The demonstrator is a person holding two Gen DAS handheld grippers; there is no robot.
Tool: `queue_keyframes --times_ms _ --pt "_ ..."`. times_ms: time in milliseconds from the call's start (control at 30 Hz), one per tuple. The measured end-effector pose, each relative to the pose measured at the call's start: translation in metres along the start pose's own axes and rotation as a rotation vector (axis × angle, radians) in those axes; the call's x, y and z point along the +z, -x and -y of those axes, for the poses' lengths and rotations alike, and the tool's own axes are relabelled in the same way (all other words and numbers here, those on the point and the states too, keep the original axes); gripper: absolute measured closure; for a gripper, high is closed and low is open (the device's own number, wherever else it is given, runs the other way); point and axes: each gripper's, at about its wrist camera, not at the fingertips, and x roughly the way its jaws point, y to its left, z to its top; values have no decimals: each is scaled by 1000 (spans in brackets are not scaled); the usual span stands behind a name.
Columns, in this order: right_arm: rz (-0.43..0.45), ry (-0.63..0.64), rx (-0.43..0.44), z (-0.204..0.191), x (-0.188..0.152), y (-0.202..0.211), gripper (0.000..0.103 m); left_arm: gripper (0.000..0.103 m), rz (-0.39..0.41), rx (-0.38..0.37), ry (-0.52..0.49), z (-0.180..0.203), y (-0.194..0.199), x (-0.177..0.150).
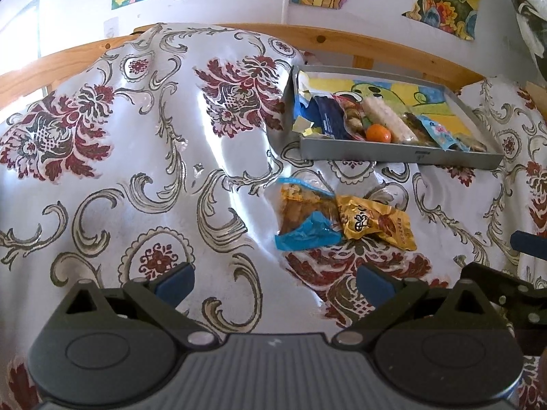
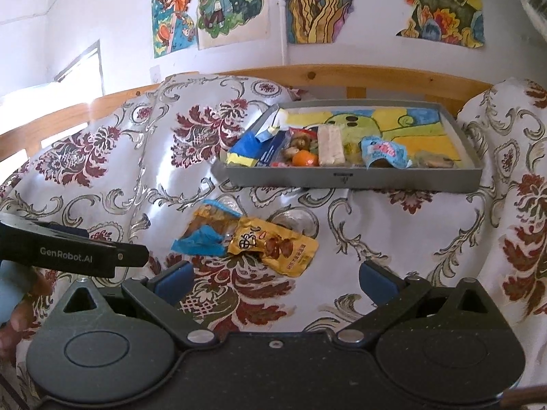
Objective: Organize snacks
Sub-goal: 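Lift both tools back from the tray toward the remaining snack packets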
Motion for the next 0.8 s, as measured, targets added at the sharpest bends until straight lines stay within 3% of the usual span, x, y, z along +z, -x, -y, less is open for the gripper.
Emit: queue_keyframes --times_ms 333,800 --pt "-41 2 12 2 -5 -19 1 1 4 -12 -38 0 -10 8" --pt "-79 20 13 19 -8 -41 1 1 14 -91 -82 10 -33 24"
